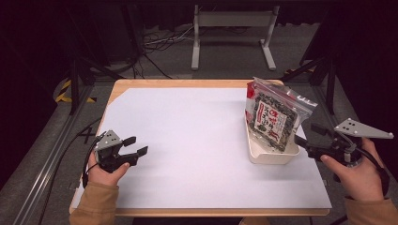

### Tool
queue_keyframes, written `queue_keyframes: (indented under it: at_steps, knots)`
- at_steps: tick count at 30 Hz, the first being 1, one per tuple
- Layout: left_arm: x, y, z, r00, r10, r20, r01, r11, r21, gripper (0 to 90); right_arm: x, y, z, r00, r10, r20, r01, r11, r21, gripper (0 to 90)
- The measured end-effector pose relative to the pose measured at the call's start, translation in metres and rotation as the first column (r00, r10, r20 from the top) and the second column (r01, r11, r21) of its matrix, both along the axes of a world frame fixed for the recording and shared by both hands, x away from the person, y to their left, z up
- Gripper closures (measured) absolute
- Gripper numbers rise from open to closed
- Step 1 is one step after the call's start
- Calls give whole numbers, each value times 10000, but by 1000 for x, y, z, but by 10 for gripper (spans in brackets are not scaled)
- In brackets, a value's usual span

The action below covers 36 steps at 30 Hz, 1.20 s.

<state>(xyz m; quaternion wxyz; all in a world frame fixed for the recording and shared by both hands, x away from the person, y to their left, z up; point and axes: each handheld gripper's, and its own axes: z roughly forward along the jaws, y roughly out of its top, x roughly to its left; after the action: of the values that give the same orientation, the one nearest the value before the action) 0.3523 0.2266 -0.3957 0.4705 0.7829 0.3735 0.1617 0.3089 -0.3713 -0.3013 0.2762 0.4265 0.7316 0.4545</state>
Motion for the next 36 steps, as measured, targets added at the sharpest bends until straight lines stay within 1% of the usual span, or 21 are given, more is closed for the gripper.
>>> queue_keyframes:
  at_steps: [3, 5, 8, 11, 14, 15, 18, 19, 20, 21, 22, 23, 24, 25, 27, 28, 31, 32, 33, 35, 36]
  knots:
    - [-2, 0, 0, 9999, -112, 4, 112, 9999, 26, 373, -11, 5, -2, 10000, -19, 8, 19, 9999, -171, 264]
    - [-2, 0, 1, 9999, -144, 60, 143, 9999, 92, 371, -20, 12, -4, 9999, 122, 69, -121, 9996, -248, 269]
    - [-3, -1, 1, 9998, -191, -45, 192, 9998, 76, 368, -26, 18, -6, 9996, 256, 88, -254, 9994, -255, 273]
    - [-4, -2, 1, 9997, -244, 50, 243, 9996, 151, 366, -33, 30, -10, 9982, 582, 124, -577, 9978, -340, 273]
    - [-5, -3, 1, 9995, -302, -44, 302, 9995, 75, 364, -36, 42, -16, 9952, 962, 156, -956, 9949, -314, 274]
    - [-6, -5, 0, 9992, -383, -59, 384, 9992, 77, 363, -35, 51, -21, 9914, 1304, 146, -1298, 9909, -347, 274]
    - [-7, -6, -2, 9984, -568, 23, 568, 9983, 135, 364, -29, 63, -30, 9828, 1844, 35, -1844, 9828, -117, 274]
    - [-9, -7, -3, 9979, -643, 18, 642, 9979, 58, 364, -26, 65, -33, 9809, 1946, 16, -1946, 9809, -66, 277]
    - [-9, -6, -4, 9974, -724, 37, 723, 9973, 109, 364, -23, 69, -37, 9771, 2128, 35, -2128, 9770, -94, 281]
    - [-10, -7, -4, 9974, -722, -73, 722, 9974, 64, 363, -20, 72, -39, 9727, 2319, 67, -2318, 9727, -75, 282]
    - [-10, -7, -5, 9970, -730, -246, 733, 9973, 107, 359, -18, 74, -41, 9705, 2411, 42, -2411, 9705, -19, 281]
    - [-11, -7, -5, 9966, -770, -285, 773, 9970, 102, 350, -14, 78, -45, 9678, 2517, -16, -2517, 9678, 70, 281]
    - [-11, -7, -5, 9966, -770, -285, 773, 9970, 102, 347, -14, 78, -45, 9678, 2517, -16, -2517, 9678, 70, 281]
    - [-12, -8, -6, 9960, -841, -287, 843, 9964, 51, 347, -9, 84, -51, 9645, 2640, -5, -2640, 9645, 77, 281]
    - [-12, -10, -6, 9952, -944, -239, 946, 9955, 67, 344, -5, 89, -56, 9620, 2730, -37, -2729, 9619, 168, 281]
    - [-13, -11, -6, 9949, -972, -253, 972, 9953, 0, 339, -2, 93, -59, 9596, 2813, -55, -2812, 9595, 173, 281]
    - [-12, -12, -6, 9938, -1105, -149, 1105, 9939, -25, 331, 2, 102, -67, 9552, 2958, -33, -2957, 9552, 144, 280]
    - [-12, -12, -6, 9938, -1105, -149, 1105, 9939, -25, 327, 2, 102, -67, 9552, 2958, -33, -2957, 9552, 144, 280]
    - [-12, -13, -8, 9937, -1102, -201, 1098, 9938, -169, 321, 4, 113, -75, 9477, 3192, -49, -3190, 9473, 297, 281]
    - [-12, -14, -9, 9937, -1112, -134, 1109, 9936, -217, 296, 6, 122, -81, 9416, 3367, -106, -3364, 9414, 232, 287]
    - [-13, -15, -10, 9921, -1230, -247, 1224, 9922, -249, 296, 6, 122, -81, 9416, 3367, -106, -3364, 9414, 232, 287]
